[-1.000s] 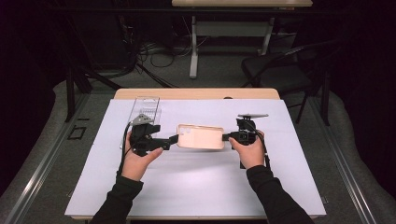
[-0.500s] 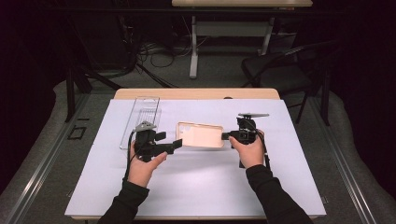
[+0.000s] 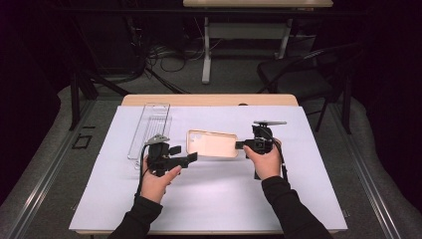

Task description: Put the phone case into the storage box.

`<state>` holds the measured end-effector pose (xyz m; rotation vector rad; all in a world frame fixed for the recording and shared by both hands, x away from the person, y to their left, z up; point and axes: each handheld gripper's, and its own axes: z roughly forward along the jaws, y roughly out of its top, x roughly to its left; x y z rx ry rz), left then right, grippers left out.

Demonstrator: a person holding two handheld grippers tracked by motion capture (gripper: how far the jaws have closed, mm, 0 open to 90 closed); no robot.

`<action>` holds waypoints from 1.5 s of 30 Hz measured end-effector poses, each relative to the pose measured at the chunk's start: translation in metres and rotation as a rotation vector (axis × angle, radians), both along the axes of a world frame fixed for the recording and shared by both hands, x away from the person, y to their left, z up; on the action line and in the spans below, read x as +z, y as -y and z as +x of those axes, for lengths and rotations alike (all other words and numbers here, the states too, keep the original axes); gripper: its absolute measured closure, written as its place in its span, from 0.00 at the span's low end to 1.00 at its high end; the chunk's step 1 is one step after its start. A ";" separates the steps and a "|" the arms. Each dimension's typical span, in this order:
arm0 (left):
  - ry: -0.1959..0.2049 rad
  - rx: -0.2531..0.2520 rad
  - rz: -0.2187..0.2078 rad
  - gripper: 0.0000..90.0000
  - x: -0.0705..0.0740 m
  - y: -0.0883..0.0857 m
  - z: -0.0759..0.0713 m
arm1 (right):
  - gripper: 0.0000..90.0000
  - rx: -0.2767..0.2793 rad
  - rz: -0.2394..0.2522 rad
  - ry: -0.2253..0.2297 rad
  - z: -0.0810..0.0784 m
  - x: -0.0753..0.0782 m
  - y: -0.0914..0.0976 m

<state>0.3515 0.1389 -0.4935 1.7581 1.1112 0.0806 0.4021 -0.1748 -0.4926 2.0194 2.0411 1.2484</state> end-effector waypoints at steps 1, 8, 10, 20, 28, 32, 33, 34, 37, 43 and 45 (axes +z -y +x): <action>-0.004 -0.001 -0.003 0.23 -0.001 0.001 0.000 | 0.96 0.001 0.000 0.000 0.000 0.000 0.000; -0.017 0.004 -0.015 0.28 -0.006 0.004 0.000 | 0.96 0.005 0.009 0.002 -0.001 -0.001 -0.002; -0.014 0.010 -0.015 0.30 -0.008 0.005 -0.001 | 0.96 0.003 0.014 0.001 -0.001 -0.002 -0.003; 0.009 0.038 -0.061 0.43 -0.011 0.009 -0.006 | 0.96 0.008 0.050 -0.009 -0.004 -0.006 -0.007; -0.002 0.046 -0.109 0.53 -0.016 0.010 -0.007 | 0.96 0.005 0.075 -0.003 -0.005 -0.009 -0.007; -0.011 0.036 -0.130 0.58 -0.017 0.011 -0.006 | 0.96 0.005 0.079 -0.003 -0.006 -0.009 -0.008; -0.015 0.034 -0.131 0.59 -0.017 0.010 -0.006 | 0.96 0.007 0.075 -0.008 -0.006 -0.008 -0.008; -0.020 0.032 -0.139 0.59 -0.017 0.010 -0.006 | 0.96 0.007 0.075 -0.008 -0.006 -0.008 -0.008; -0.021 0.029 -0.152 0.59 -0.017 0.009 -0.006 | 0.96 0.012 0.073 -0.006 -0.006 -0.008 -0.008; -0.027 0.035 -0.159 0.58 -0.019 0.008 -0.004 | 0.96 0.014 0.072 -0.006 -0.006 -0.008 -0.008; -0.040 0.040 -0.176 0.59 -0.019 0.006 -0.005 | 0.96 0.016 0.072 -0.004 -0.006 -0.009 -0.008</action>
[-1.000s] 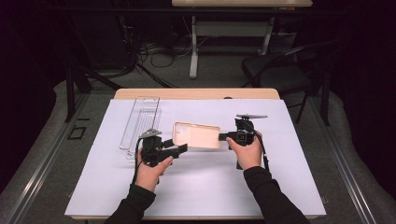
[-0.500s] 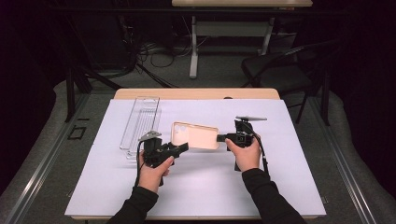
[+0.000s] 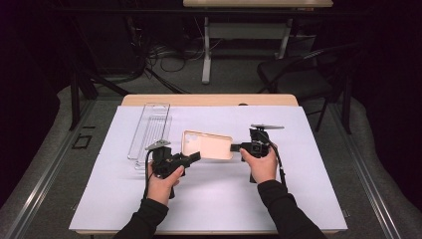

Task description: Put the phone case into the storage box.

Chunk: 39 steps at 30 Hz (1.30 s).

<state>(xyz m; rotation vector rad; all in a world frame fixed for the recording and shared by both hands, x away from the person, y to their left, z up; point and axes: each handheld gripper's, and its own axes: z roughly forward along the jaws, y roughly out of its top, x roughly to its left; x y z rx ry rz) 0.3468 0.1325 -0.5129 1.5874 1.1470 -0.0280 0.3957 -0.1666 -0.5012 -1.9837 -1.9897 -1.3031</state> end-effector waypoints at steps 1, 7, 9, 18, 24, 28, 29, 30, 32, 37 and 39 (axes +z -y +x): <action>-0.006 0.012 -0.012 0.59 0.000 0.000 -0.001 | 0.96 -0.001 0.000 -0.002 0.000 0.000 0.000; -0.015 0.043 -0.054 0.63 0.000 -0.003 -0.002 | 0.96 0.001 0.006 0.003 -0.001 0.000 -0.001; -0.013 0.045 -0.055 0.63 0.000 -0.004 -0.002 | 0.96 0.000 0.007 0.002 -0.001 0.000 -0.001; -0.014 0.069 -0.076 0.68 0.000 -0.007 -0.003 | 0.96 -0.003 0.010 0.009 0.000 -0.001 0.000; -0.006 0.082 -0.097 0.72 0.002 -0.009 -0.004 | 0.96 -0.010 0.012 0.012 0.000 -0.001 0.000; -0.010 0.081 -0.104 0.74 0.001 -0.010 -0.004 | 0.96 -0.010 0.012 0.012 0.000 -0.001 0.000; -0.010 0.080 -0.105 0.74 0.001 -0.010 -0.004 | 0.96 -0.009 0.010 0.012 0.000 -0.001 0.000; -0.010 0.080 -0.105 0.75 0.001 -0.010 -0.004 | 0.96 -0.007 0.008 0.008 0.000 -0.001 0.000; -0.012 0.079 -0.113 0.75 0.001 -0.010 -0.004 | 0.96 -0.004 0.008 0.011 0.000 -0.002 0.000; -0.049 0.079 -0.156 0.77 0.000 -0.012 -0.004 | 0.96 -0.002 0.007 0.010 0.000 -0.002 0.000; -0.054 0.081 -0.165 0.77 0.000 -0.013 -0.004 | 0.96 -0.008 0.010 0.010 0.000 -0.002 -0.001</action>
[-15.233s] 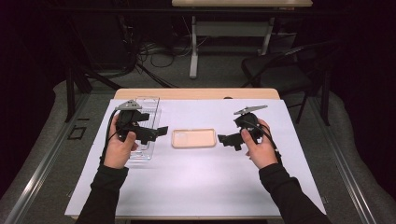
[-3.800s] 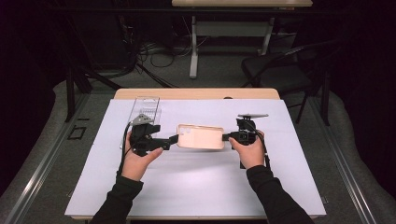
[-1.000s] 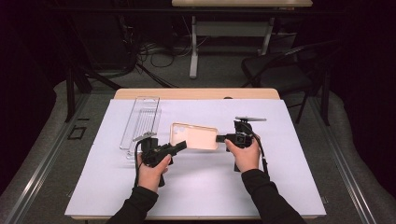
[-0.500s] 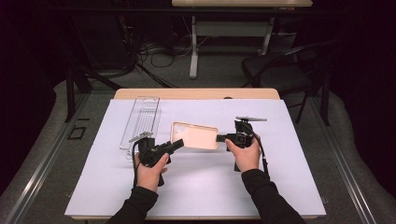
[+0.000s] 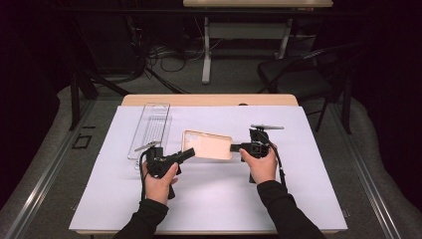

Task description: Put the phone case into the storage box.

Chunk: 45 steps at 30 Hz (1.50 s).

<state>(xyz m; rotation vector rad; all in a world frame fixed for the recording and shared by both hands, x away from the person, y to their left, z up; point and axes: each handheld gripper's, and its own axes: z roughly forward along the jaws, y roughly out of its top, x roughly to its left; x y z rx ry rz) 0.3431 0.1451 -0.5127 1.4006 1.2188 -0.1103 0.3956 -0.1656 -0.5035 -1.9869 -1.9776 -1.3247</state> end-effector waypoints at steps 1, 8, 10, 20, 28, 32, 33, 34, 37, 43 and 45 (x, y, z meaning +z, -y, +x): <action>-0.003 0.000 -0.003 0.78 0.000 0.000 0.000 | 0.96 0.001 0.000 0.000 0.000 0.000 0.000; -0.013 0.008 -0.012 0.78 0.000 -0.001 0.000 | 0.96 0.003 -0.002 0.000 0.000 0.000 0.000; -0.016 0.011 -0.015 0.78 0.000 -0.001 0.000 | 0.96 0.002 0.000 -0.001 -0.001 0.000 -0.001; -0.016 0.016 -0.012 0.79 0.000 -0.002 0.000 | 0.96 -0.005 0.011 0.011 -0.004 -0.008 -0.001; -0.010 0.024 -0.016 0.80 0.001 -0.003 0.000 | 0.96 -0.007 0.044 0.023 -0.008 -0.016 -0.002; -0.015 0.021 -0.017 0.82 0.002 -0.003 -0.001 | 0.96 -0.012 0.061 0.023 -0.010 -0.018 -0.002; -0.015 0.021 -0.017 0.82 0.002 -0.003 -0.001 | 0.96 -0.012 0.061 0.023 -0.010 -0.018 -0.002; -0.013 0.021 -0.015 0.82 0.003 -0.003 -0.001 | 0.96 -0.010 0.067 0.024 -0.010 -0.020 -0.002; -0.012 0.021 -0.013 0.82 0.003 -0.003 -0.001 | 0.96 -0.017 0.079 0.029 -0.011 -0.021 -0.002; -0.011 0.016 -0.008 0.82 0.003 -0.002 -0.002 | 0.96 -0.016 0.087 0.037 -0.012 -0.024 -0.001; -0.015 0.015 -0.009 0.82 0.003 -0.002 -0.002 | 0.96 -0.021 0.087 0.029 -0.013 -0.026 -0.001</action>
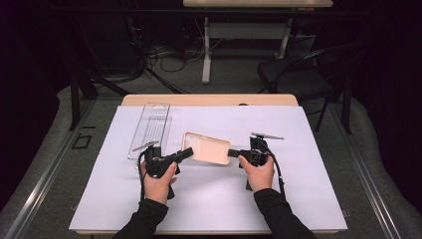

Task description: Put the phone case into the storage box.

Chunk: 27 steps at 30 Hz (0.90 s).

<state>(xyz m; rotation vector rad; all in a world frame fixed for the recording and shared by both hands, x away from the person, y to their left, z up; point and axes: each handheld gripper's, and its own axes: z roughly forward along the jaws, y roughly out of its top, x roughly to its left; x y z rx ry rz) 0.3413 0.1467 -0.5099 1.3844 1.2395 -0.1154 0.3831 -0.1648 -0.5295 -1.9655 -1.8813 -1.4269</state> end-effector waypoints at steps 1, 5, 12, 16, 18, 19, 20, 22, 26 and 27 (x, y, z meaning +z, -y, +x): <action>-0.002 -0.001 0.001 0.82 0.000 0.000 0.000 | 0.96 -0.001 0.005 -0.003 0.000 -0.001 0.000; -0.005 -0.003 0.002 0.83 0.000 0.000 0.000 | 0.96 0.003 0.002 -0.011 -0.001 -0.003 0.001; -0.012 0.007 0.004 0.84 -0.001 0.000 0.000 | 0.96 -0.003 0.009 -0.004 -0.002 -0.004 0.000; -0.018 0.010 0.004 0.85 -0.001 0.000 0.000 | 0.96 -0.002 0.003 -0.005 -0.002 -0.004 0.000; -0.021 0.010 0.000 0.86 -0.001 0.000 0.000 | 0.96 -0.003 0.004 -0.009 -0.002 -0.004 -0.001; -0.024 0.011 -0.002 0.86 -0.001 0.000 0.000 | 0.96 -0.003 0.004 -0.009 -0.002 -0.004 -0.001; -0.025 0.011 -0.001 0.86 -0.001 0.000 0.000 | 0.96 -0.004 0.004 -0.009 -0.002 -0.004 -0.001; -0.030 0.014 -0.006 0.87 -0.001 0.000 0.000 | 0.96 -0.002 -0.002 -0.007 -0.003 -0.004 0.000; -0.034 0.017 -0.011 0.87 -0.001 0.000 0.000 | 0.96 -0.005 -0.001 0.003 -0.004 -0.003 0.000; -0.036 0.017 -0.010 0.87 -0.001 0.000 0.000 | 0.96 -0.008 0.001 0.002 -0.004 -0.002 0.000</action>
